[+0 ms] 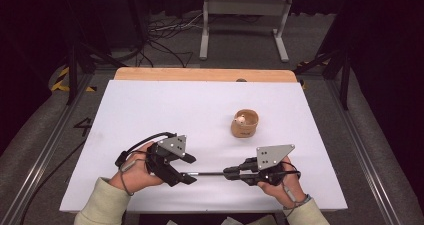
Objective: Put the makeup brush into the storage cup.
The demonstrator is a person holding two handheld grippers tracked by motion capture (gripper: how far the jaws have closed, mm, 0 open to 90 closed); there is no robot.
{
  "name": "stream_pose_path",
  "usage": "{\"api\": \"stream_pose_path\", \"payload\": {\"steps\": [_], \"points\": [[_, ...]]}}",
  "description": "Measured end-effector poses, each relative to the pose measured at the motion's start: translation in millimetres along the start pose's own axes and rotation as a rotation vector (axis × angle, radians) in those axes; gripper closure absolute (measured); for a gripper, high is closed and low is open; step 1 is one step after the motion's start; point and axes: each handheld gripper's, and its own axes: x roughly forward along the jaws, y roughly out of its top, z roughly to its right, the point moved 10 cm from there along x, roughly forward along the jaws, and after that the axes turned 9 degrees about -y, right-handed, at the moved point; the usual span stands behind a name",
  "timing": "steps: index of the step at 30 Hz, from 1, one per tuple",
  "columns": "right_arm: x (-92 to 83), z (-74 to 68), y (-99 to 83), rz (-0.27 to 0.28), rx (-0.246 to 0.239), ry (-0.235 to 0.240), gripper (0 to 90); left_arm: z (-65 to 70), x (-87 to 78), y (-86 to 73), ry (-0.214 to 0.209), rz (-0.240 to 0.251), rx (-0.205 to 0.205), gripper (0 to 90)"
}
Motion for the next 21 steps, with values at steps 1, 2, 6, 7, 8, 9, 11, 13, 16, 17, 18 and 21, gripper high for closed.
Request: {"api": "stream_pose_path", "payload": {"steps": [1, 2, 6, 7, 8, 9, 11, 13, 16, 17, 18, 21], "points": [[-0.9, 0.7, 0.7, 0.005, 0.001, -0.004, 83.8, -0.3, -1.1, -0.6, -0.001, 0.01, -0.003, 34.4], [-2.1, 1.1, 1.8, 0.014, 0.004, -0.006, 83.8, -0.3, -2.5, -1.9, 0.004, 0.013, -0.009, 34.1], [-5.6, 2.8, 4.4, 0.033, 0.008, -0.015, 83.8, -0.3, -4.8, -4.3, 0.002, 0.02, -0.007, 37.9], [-6.2, 3.0, 5.1, 0.038, 0.009, -0.015, 83.8, -0.4, -5.0, -4.9, 0.005, 0.018, -0.01, 39.5], [-6.6, 3.1, 5.6, 0.041, 0.008, -0.016, 83.8, -1.7, -5.1, -5.7, 0.01, 0.015, -0.006, 41.0], [-6.6, 3.1, 5.6, 0.041, 0.008, -0.016, 83.8, -1.7, -5.1, -5.7, 0.01, 0.015, -0.006, 45.5], [-7.5, 2.6, 7.5, 0.051, 0.006, -0.017, 83.8, -2.0, -4.9, -7.0, 0.012, 0.009, -0.01, 48.2], [-8.0, 2.8, 8.5, 0.057, 0.002, -0.022, 83.7, -2.1, -3.7, -7.6, 0.009, 0.007, -0.013, 54.0], [-8.0, 2.7, 9.3, 0.063, 0.003, -0.022, 83.8, -2.5, -0.7, -8.8, 0.005, -0.007, -0.009, 62.1], [-7.7, 2.4, 9.2, 0.063, 0.004, -0.02, 83.8, -2.6, 0.3, -9.1, 0.001, -0.012, -0.008, 65.2], [-7.0, 2.4, 8.9, 0.062, 0.002, -0.02, 83.7, -2.5, 1.1, -8.8, 0.002, -0.012, -0.009, 68.1], [-5.1, 1.9, 7.8, 0.059, 0.002, -0.016, 83.7, -1.1, 3.5, -8.9, -0.002, -0.025, 0.001, 76.7]]}}
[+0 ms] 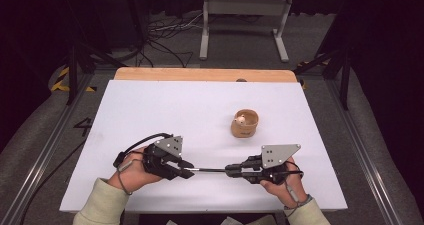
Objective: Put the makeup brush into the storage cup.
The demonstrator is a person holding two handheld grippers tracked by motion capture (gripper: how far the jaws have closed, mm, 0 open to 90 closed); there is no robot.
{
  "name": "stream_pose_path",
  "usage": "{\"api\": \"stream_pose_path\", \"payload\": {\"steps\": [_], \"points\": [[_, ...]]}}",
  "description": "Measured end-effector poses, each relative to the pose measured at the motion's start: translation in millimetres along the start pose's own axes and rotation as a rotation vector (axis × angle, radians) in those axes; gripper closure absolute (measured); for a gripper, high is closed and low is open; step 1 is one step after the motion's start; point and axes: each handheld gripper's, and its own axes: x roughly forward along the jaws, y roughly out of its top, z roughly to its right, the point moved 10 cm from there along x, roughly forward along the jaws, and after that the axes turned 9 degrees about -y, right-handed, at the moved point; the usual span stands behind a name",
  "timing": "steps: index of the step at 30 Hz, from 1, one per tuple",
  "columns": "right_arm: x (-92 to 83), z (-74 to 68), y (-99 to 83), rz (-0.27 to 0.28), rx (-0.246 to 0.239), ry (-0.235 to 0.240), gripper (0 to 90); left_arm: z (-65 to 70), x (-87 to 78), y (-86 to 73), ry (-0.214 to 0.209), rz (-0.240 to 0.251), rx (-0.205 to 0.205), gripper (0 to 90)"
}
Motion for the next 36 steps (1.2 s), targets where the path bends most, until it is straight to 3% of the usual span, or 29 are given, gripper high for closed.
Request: {"api": "stream_pose_path", "payload": {"steps": [15, 21, 25, 34, 36], "points": [[3.3, -1.7, -7.2, -0.042, -0.024, 0.025, 82.0, 7.0, 2.2, -2.9, -0.007, -0.062, 0.058, 83.5], [2.5, 0.9, -7.9, -0.096, -0.021, 0.003, 62.7, 8.3, 3.3, -4.2, 0.012, -0.117, 0.072, 83.8], [-0.7, 0.9, -0.8, -0.119, -0.033, -0.019, 59.3, 9.1, 4.6, -3.3, 0.04, -0.157, 0.066, 83.7], [9.6, -0.3, 13.5, -0.3, -0.074, -0.024, 58.8, 3.8, 7.2, -4.1, 0.098, -0.245, 0.056, 83.8], [12.0, -0.2, 14.2, -0.319, -0.088, -0.022, 59.1, 2.9, 8.1, -4.6, 0.102, -0.255, 0.059, 83.8]]}}
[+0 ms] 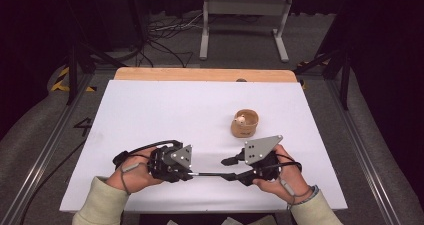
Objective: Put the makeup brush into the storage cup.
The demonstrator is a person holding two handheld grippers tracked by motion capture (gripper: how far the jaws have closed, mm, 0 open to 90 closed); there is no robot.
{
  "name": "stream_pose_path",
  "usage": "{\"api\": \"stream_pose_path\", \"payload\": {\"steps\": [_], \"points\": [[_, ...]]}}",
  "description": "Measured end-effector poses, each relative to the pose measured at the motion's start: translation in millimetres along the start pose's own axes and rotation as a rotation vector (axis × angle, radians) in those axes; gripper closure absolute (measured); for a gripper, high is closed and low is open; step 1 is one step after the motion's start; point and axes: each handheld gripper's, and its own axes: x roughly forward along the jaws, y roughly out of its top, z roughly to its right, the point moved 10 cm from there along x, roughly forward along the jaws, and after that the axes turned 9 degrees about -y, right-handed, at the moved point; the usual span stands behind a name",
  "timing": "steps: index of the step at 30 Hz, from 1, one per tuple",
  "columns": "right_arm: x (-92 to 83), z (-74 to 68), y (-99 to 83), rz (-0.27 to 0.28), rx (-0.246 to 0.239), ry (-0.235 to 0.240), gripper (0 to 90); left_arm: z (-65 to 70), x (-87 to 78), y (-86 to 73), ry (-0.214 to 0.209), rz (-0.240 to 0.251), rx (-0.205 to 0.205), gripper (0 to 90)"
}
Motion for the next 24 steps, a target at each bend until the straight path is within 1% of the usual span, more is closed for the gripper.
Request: {"api": "stream_pose_path", "payload": {"steps": [1, 4, 6, 8, 9, 10, 11, 12, 13, 14, 15, 17, 18, 21, 22, 24], "points": [[4.7, -1.0, 1.6, -0.045, -0.017, 0.009, 60.9, -0.2, 1.0, -0.8, 0.001, -0.016, -0.004, 83.8], [12.6, -0.3, 3.4, -0.098, -0.058, 0.011, 61.4, -0.6, 1.1, -0.4, 0.0, -0.021, 0.0, 83.8], [16.3, -0.8, 3.3, -0.138, -0.055, 0.017, 62.1, -1.1, 1.3, -0.5, 0.001, -0.023, 0.003, 83.7], [20.2, 0.1, 3.5, -0.179, -0.063, 0.013, 61.9, -0.9, 2.0, -0.8, 0.002, -0.027, -0.007, 83.7], [21.7, 0.3, 3.8, -0.193, -0.074, 0.013, 61.7, -1.2, 2.4, -0.4, 0.002, -0.028, -0.004, 83.7], [23.0, 0.1, 4.2, -0.208, -0.074, 0.01, 60.5, -1.6, 2.4, -0.4, 0.004, -0.034, -0.002, 83.7], [23.0, 0.1, 4.2, -0.208, -0.074, 0.01, 60.5, -1.6, 2.4, -0.4, 0.004, -0.034, -0.002, 83.7], [25.9, 0.3, 4.5, -0.236, -0.083, 0.011, 59.7, -2.3, 3.2, 0.4, 0.006, -0.037, 0.0, 83.7], [25.9, 0.3, 4.5, -0.236, -0.083, 0.011, 59.7, -2.3, 3.2, 0.4, 0.006, -0.037, 0.0, 83.7], [28.4, 0.7, 4.2, -0.264, -0.093, 0.01, 59.9, -2.6, 3.9, 0.8, 0.006, -0.042, 0.001, 83.7], [29.5, 0.6, 4.1, -0.272, -0.093, 0.01, 60.8, -3.2, 3.9, 0.9, 0.008, -0.046, 0.005, 83.7], [31.6, 0.3, 2.6, -0.302, -0.098, 0.02, 62.5, -3.6, 4.6, 1.6, 0.012, -0.044, -0.003, 83.7], [33.1, -0.3, 1.7, -0.318, -0.101, 0.026, 63.4, -3.0, 5.4, 1.3, 0.006, -0.046, -0.011, 83.7], [36.9, -1.7, 0.8, -0.341, -0.098, 0.041, 64.8, -4.0, 6.3, 1.8, 0.006, -0.052, -0.003, 83.7], [36.9, -1.7, 0.8, -0.341, -0.098, 0.041, 64.8, -4.0, 6.3, 1.8, 0.006, -0.052, -0.003, 83.7], [41.3, -3.7, -0.4, -0.366, -0.092, 0.054, 66.0, -4.0, 7.1, 2.8, 0.005, -0.049, -0.004, 83.7]]}}
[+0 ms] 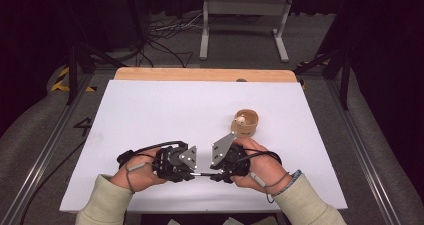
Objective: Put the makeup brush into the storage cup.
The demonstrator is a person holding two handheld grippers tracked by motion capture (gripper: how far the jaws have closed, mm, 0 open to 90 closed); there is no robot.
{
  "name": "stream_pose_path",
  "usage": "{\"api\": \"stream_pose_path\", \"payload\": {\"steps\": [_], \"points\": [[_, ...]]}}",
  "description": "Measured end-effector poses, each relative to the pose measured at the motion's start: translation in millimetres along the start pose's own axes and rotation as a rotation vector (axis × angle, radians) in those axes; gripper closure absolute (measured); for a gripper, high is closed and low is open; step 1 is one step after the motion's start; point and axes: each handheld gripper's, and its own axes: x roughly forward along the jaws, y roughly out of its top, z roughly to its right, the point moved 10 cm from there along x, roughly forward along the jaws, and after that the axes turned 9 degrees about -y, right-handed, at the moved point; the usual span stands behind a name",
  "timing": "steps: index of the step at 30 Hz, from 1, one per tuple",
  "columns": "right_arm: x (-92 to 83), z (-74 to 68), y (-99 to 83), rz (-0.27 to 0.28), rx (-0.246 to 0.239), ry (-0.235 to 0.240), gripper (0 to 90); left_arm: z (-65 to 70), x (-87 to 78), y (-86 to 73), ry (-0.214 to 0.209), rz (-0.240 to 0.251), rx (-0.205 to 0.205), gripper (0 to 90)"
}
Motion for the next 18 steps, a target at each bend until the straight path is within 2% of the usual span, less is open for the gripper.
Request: {"api": "stream_pose_path", "payload": {"steps": [2, 10, 13, 18], "points": [[3.1, -1.2, -0.1, -0.012, 0.002, 0.012, 66.5, -0.5, 0.0, 1.0, 0.001, -0.002, 0.014, 83.7], [14.1, -3.4, -3.5, -0.067, 0.012, 0.054, 71.6, 0.4, -0.1, 1.2, 0.001, 0.003, 0.014, 83.7], [17.4, -3.2, -3.7, -0.071, 0.001, 0.058, 73.1, 1.1, -0.5, 1.8, 0.002, -0.001, 0.025, 83.7], [21.1, -6.4, -2.4, -0.073, -0.015, 0.081, 77.7, 2.3, 1.4, 0.7, -0.002, -0.01, 0.015, 83.8]]}}
